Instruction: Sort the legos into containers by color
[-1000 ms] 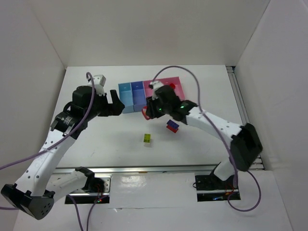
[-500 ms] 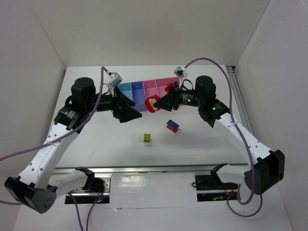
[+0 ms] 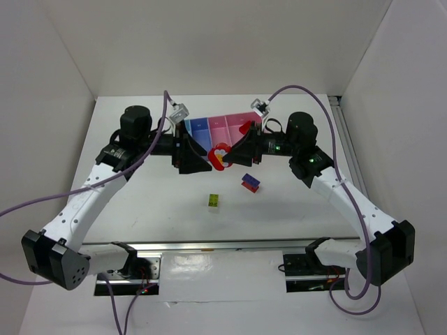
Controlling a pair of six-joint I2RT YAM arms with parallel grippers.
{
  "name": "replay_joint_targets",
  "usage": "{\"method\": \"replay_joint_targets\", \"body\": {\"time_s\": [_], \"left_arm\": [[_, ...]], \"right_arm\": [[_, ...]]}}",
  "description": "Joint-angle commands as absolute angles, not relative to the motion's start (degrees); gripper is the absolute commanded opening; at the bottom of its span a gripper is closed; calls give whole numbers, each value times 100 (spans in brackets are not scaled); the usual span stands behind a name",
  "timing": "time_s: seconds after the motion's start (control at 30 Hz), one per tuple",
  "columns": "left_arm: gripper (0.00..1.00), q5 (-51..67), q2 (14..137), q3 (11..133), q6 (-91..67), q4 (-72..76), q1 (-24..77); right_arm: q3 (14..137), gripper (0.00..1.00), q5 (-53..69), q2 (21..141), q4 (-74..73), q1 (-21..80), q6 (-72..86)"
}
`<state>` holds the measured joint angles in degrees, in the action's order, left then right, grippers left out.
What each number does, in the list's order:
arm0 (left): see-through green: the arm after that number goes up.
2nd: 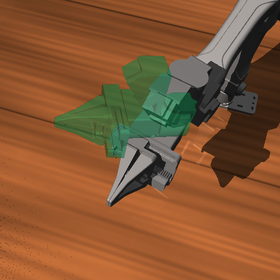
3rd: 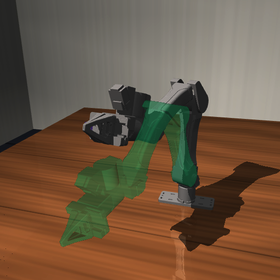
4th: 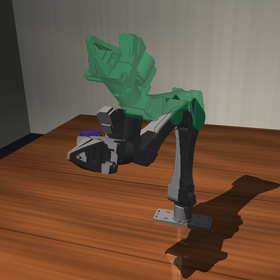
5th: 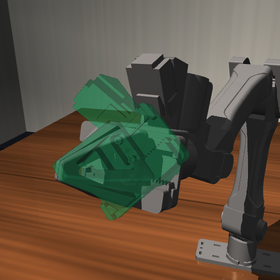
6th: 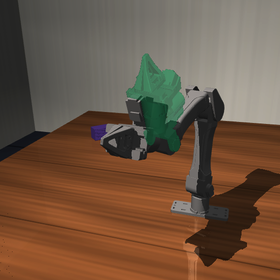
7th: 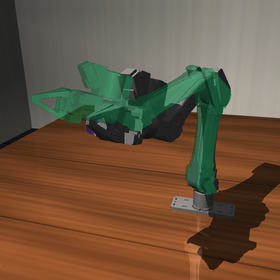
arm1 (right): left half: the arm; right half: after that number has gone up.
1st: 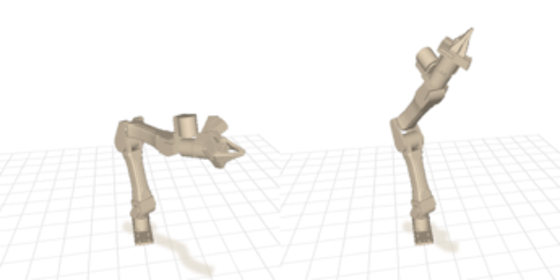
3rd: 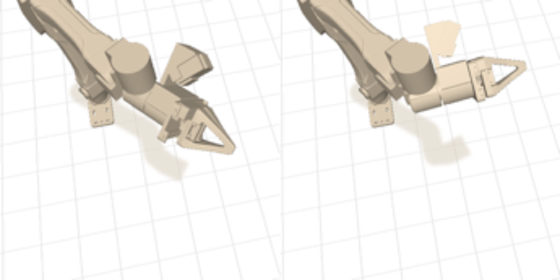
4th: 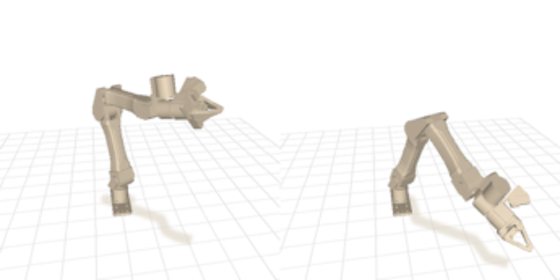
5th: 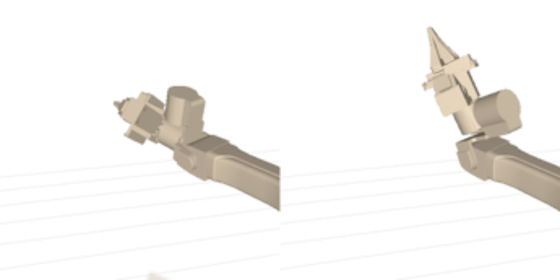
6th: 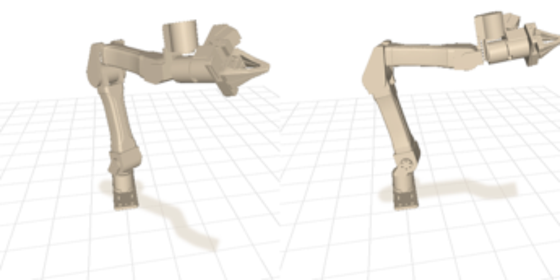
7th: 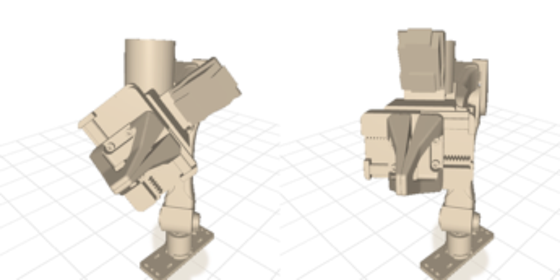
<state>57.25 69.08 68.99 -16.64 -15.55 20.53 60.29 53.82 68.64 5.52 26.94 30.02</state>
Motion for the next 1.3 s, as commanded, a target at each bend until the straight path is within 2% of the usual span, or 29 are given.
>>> {"method": "replay_joint_targets", "body": {"time_s": [0.0, 0.1, 0.13, 0.63, 0.73, 0.77, 0.87, 0.9, 1.0, 1.1, 1.27], "left_arm": [[99, 6117, 6961, 6944, -1739, -1073, 2021], [96, 6205, 6961, 6873, -1863, -809, 2135], [91, 6205, 6961, 6803, -1942, -635, 2205], [84, 6424, 7066, 6469, -2470, 211, 2373], [73, 6425, 7066, 6469, -2575, 352, 2373], [62, 6425, 7066, 6417, -2575, 439, 2373], [43, 6425, 7066, 6416, -2646, 554, 2373], [27, 6373, 7014, 6416, -2585, 423, 2373], [2, 6162, 6961, 6538, -2225, -121, 2373], [0, 5968, 6847, 6539, -1978, -553, 2373], [0, 5714, 6794, 6224, -1916, -826, 1952]], "right_arm": [[6038, 19, 5581, 6671, 984, 2654, 3041], [6038, 19, 5581, 6671, 1055, 2707, 3103], [6038, 19, 5581, 6732, 1055, 2707, 3103], [6038, 19, 5643, 6847, 1213, 2927, 3155], [6038, 19, 5643, 6847, 1161, 2979, 3103], [6038, 19, 5643, 6899, 1160, 2979, 3103], [6038, 19, 5643, 6899, 1108, 2979, 3033], [6038, 19, 5573, 6899, 994, 2979, 3032], [6038, 13, 5161, 6821, 678, 2927, 2804], [6038, 10, 4774, 6680, 676, 2664, 2856], [6257, 11, 3204, 6513, 2, 2487, 2637]]}}
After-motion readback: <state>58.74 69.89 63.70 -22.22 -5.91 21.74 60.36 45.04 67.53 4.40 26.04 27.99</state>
